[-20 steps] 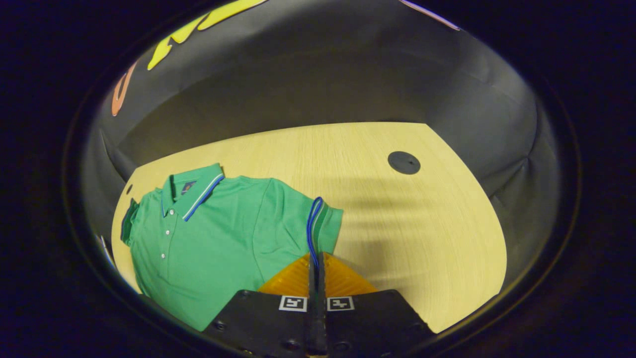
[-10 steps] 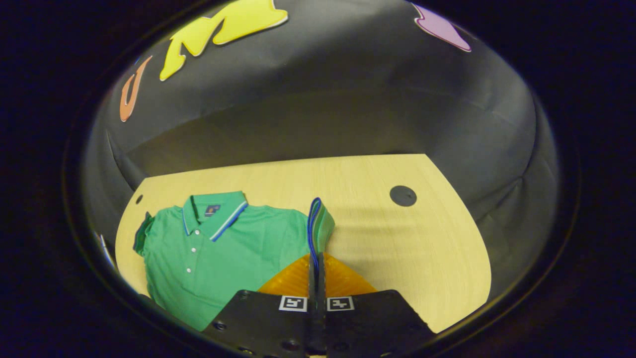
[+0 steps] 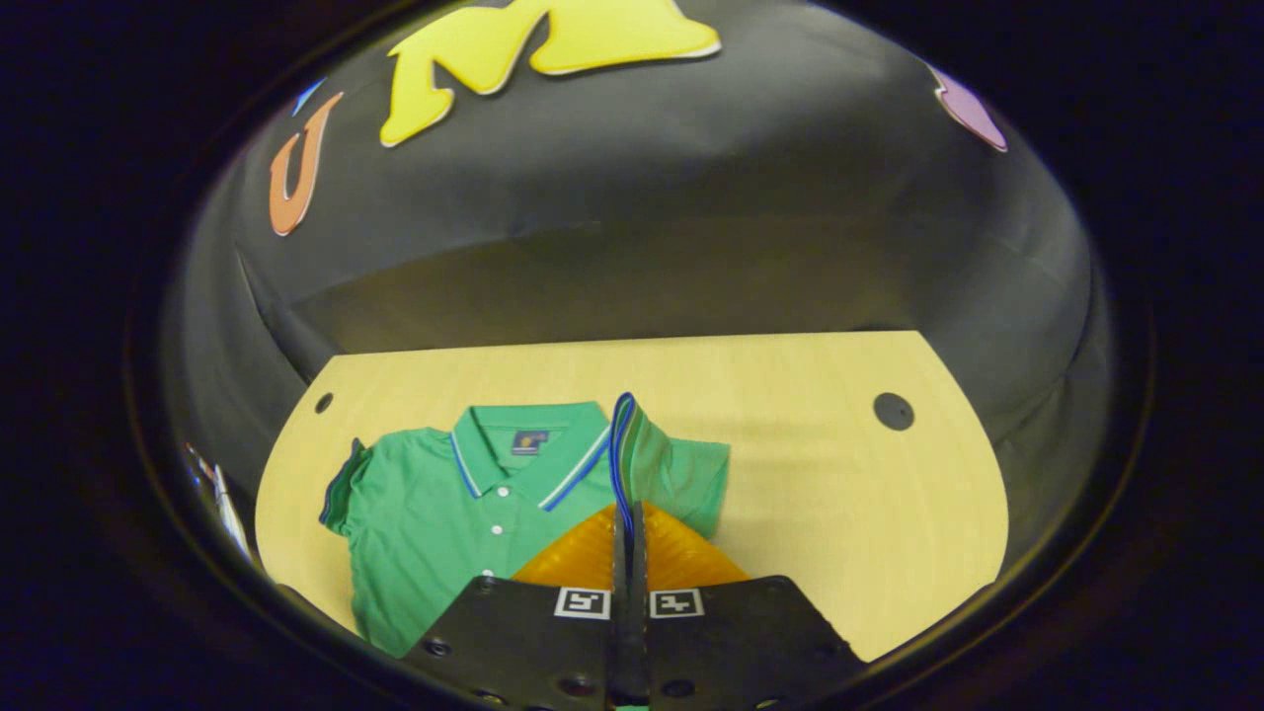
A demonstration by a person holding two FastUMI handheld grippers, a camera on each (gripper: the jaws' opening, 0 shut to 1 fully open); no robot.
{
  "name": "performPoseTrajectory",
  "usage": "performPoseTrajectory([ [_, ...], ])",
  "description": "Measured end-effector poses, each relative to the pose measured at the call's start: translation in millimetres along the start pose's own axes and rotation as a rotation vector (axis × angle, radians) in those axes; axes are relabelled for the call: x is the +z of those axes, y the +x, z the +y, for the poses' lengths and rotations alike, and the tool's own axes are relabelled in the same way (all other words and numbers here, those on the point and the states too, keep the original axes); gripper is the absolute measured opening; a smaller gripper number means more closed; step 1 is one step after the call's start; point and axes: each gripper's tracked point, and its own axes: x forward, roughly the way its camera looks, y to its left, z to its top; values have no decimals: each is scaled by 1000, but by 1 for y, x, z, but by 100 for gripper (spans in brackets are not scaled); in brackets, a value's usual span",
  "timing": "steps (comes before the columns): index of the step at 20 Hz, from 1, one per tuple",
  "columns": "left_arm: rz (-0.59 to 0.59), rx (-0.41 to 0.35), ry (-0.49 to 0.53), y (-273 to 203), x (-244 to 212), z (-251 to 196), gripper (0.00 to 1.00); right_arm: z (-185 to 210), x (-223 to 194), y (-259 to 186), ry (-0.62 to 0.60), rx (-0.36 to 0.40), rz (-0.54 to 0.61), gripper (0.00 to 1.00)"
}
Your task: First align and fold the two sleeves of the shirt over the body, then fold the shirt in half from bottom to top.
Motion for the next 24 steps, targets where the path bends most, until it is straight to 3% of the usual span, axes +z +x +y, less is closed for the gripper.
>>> performPoseTrajectory([
  [7, 12, 53, 12, -8, -3, 25, 100, 32, -26, 28, -8, 10, 103, 0],
  [10, 17, 48, 4, -11, -4, 25, 99, 46, -28, 28, 15, 56, 114, 4],
  [11, 16, 45, 3, -11, -3, 24, 99, 54, -28, 25, 27, 88, 115, 14],
  [16, 40, 23, -17, -8, -11, 21, 99, 45, -21, 6, 49, 79, 77, 96],
  [20, 57, -14, -35, 2, -22, 20, 100, 24, -20, -16, 59, 39, 47, 96],
  [24, 81, -101, -8, 21, -47, 12, 100, 9, -10, -59, -22, 13, -28, 96],
])
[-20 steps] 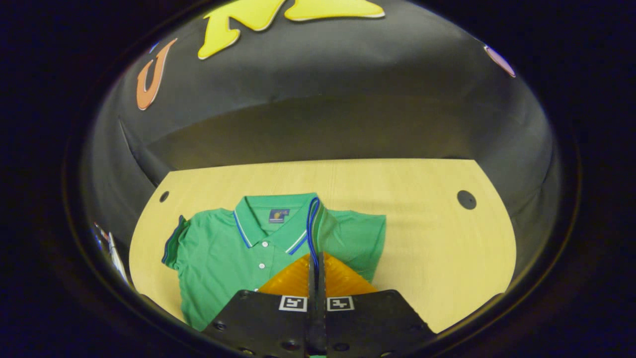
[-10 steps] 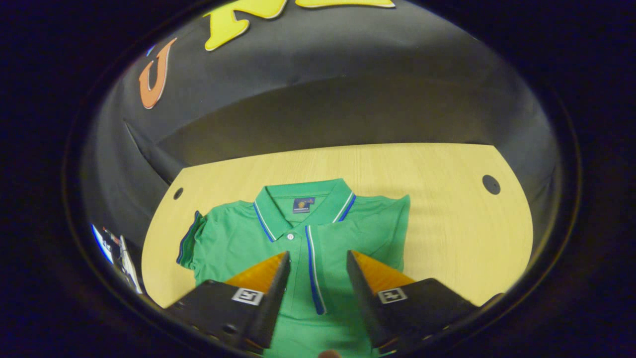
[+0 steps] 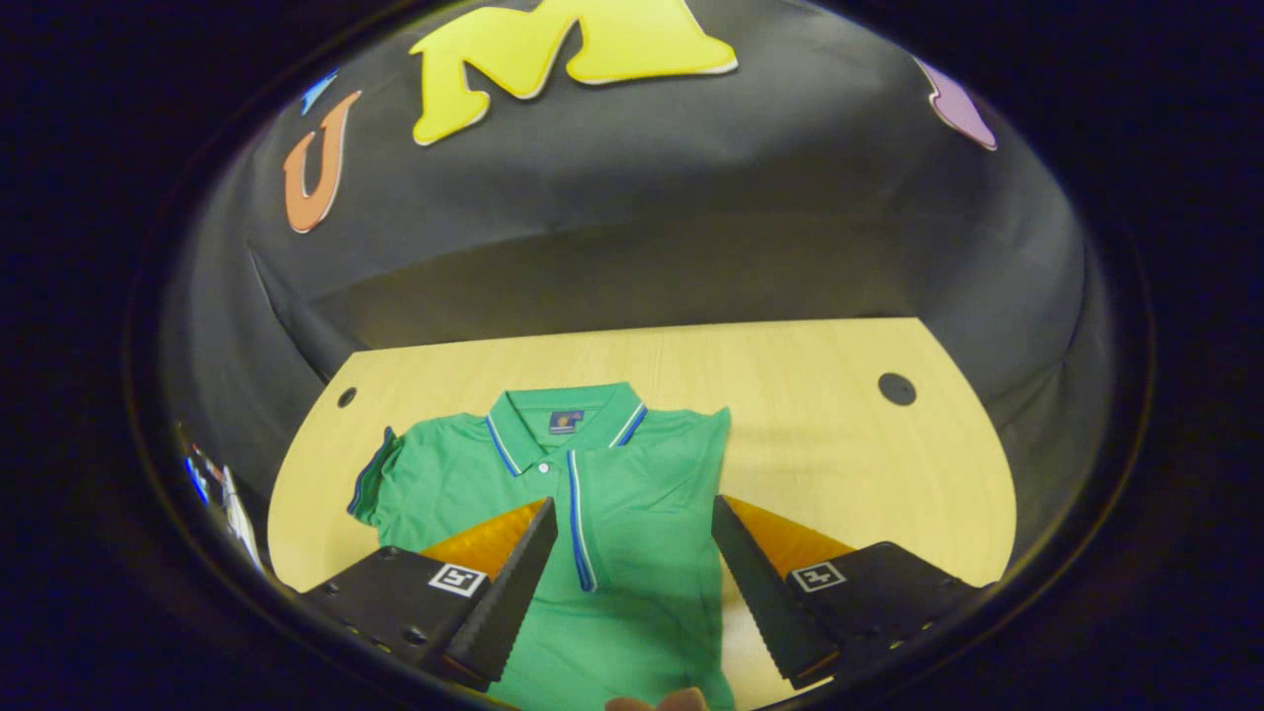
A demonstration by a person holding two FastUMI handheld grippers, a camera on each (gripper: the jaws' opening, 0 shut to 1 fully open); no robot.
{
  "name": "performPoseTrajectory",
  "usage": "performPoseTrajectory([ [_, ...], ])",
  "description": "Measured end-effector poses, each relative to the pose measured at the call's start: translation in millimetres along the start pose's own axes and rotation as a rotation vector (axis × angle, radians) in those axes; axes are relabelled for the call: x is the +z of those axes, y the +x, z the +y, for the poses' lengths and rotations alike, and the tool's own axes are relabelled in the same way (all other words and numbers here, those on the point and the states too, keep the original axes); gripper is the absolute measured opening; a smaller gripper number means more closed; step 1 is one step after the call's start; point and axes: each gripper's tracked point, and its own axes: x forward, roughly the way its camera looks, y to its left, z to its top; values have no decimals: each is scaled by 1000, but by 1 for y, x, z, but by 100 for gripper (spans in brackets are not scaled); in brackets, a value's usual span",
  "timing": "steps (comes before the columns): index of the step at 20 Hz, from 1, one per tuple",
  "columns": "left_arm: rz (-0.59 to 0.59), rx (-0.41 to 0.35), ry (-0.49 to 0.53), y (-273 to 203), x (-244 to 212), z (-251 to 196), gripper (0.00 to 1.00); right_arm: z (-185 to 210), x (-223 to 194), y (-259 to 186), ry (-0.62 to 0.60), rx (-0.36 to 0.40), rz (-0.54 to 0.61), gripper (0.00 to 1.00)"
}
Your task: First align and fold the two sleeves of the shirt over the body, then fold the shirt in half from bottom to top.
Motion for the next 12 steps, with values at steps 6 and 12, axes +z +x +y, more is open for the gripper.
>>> performPoseTrajectory([
  [6, 101, -48, -2, 49, -49, 7, 100, -16, 8, -77, -143, -29, -109, 95],
  [12, 214, -46, -2, 114, -108, 24, 100, -40, 5, -136, -93, -81, -156, 96],
])
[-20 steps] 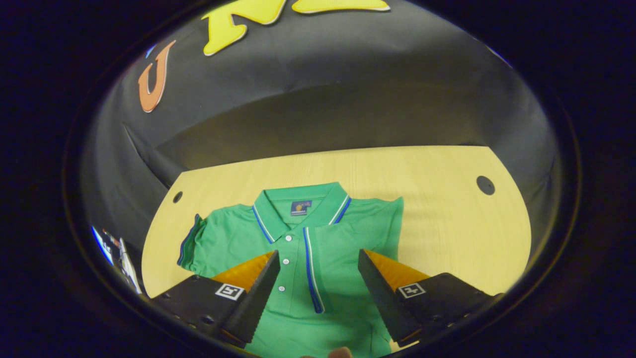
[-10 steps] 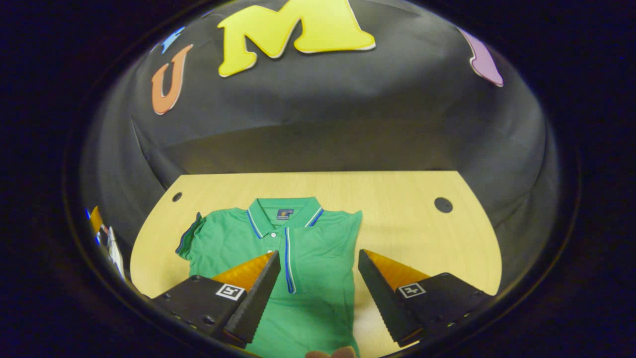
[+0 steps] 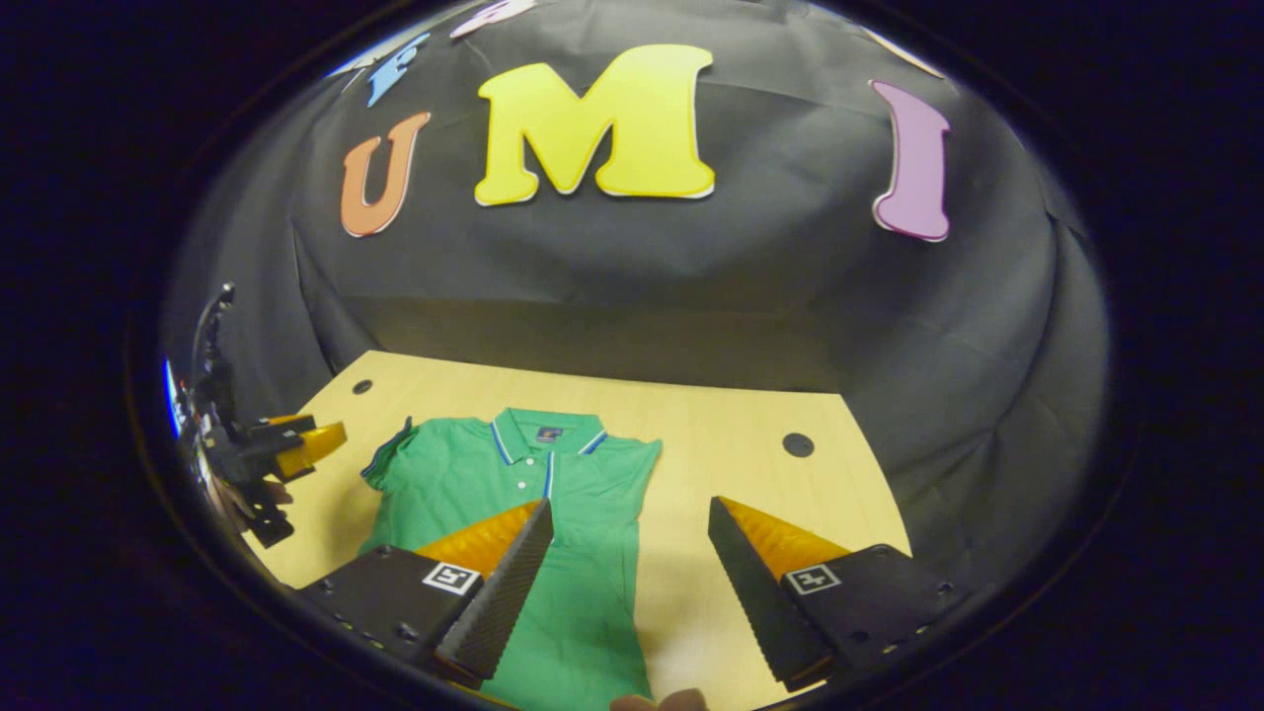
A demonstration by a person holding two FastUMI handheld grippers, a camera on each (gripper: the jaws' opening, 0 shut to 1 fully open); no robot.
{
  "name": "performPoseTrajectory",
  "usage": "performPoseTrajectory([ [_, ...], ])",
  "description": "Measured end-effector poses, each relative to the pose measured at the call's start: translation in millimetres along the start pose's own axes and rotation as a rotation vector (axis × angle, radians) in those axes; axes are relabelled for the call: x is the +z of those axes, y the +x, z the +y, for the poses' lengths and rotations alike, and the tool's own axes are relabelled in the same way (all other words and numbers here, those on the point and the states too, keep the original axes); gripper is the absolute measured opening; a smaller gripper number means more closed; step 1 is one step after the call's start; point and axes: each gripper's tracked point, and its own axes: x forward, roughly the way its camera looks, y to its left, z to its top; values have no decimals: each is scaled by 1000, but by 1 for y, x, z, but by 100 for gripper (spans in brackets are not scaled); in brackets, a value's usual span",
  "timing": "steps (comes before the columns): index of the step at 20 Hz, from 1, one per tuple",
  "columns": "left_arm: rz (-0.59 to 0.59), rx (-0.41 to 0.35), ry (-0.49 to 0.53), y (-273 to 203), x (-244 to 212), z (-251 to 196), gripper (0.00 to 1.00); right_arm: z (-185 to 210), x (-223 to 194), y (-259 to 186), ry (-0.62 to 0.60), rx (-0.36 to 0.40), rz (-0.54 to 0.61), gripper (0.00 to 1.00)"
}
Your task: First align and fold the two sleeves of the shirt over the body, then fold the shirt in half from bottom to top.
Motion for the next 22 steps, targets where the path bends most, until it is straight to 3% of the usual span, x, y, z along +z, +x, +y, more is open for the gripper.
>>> performPoseTrajectory([
  [3, 43, -1, 24, 36, -23, 9, 99, -10, 1, -20, 10, -24, 3, 96],
  [11, 155, -36, 75, 86, -65, 15, 98, 27, -8, -57, -7, 39, 22, 96],
  [13, 163, -43, 82, 89, -66, 16, 85, 35, -12, -60, -15, 52, 30, 95],
  [17, 163, -36, 83, 92, -67, 23, 39, 47, -20, -60, 19, 88, 44, 95],
  [22, 177, -85, 103, 91, -66, 18, 12, 45, -31, -64, 42, 85, 51, 95],
])
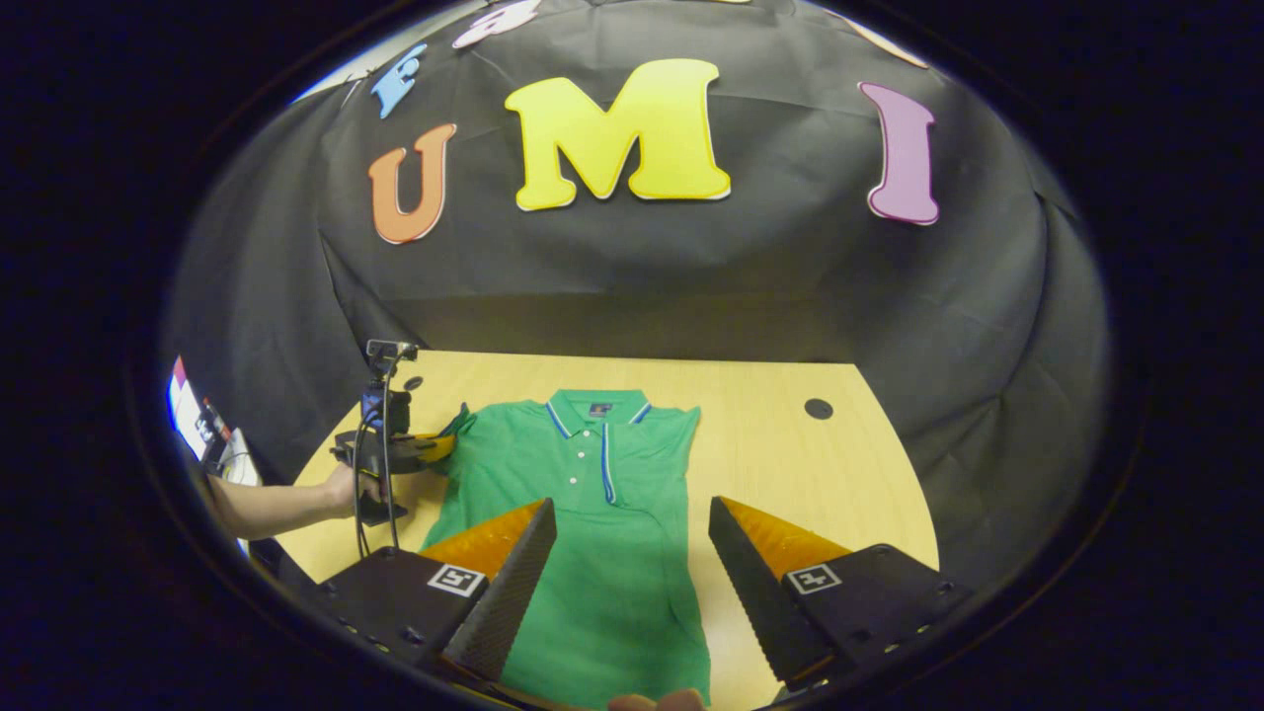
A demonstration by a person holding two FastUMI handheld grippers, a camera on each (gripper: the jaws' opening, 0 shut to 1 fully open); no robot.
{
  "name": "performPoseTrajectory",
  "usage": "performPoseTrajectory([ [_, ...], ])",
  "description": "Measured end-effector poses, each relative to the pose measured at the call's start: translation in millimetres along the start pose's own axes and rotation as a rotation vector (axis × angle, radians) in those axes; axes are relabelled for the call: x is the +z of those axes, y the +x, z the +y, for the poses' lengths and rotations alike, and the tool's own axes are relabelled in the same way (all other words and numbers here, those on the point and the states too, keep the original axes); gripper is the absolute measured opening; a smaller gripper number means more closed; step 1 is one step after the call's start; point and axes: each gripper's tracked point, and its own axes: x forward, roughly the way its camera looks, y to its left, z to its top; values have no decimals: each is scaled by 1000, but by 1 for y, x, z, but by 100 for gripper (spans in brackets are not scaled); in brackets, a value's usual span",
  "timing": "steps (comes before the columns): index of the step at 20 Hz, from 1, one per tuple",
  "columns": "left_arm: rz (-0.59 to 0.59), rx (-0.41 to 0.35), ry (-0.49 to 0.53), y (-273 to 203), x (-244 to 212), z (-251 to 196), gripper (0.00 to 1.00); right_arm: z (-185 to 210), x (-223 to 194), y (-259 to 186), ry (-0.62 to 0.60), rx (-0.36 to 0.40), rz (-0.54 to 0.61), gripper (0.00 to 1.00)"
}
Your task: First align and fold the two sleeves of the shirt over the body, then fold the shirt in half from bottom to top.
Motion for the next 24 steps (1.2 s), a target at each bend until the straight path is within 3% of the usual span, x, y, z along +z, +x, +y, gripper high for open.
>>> performPoseTrajectory([
  [1, -2, -8, -1, -1, 2, -2, 6, -2, -3, 0, 4, -3, -2, 95],
  [4, -21, -41, -6, -9, 11, -11, 4, -7, -5, 0, 30, -11, -2, 95],
  [13, -116, -59, 0, -48, 72, -38, 3, -9, -4, -4, 60, 7, -22, 96],
  [18, -90, -109, -25, -47, 78, -90, 3, -14, -5, -14, 75, 3, -41, 96],
  [24, -60, -95, -15, -28, 77, -140, 4, -35, -21, -33, 110, -40, -43, 96],
])
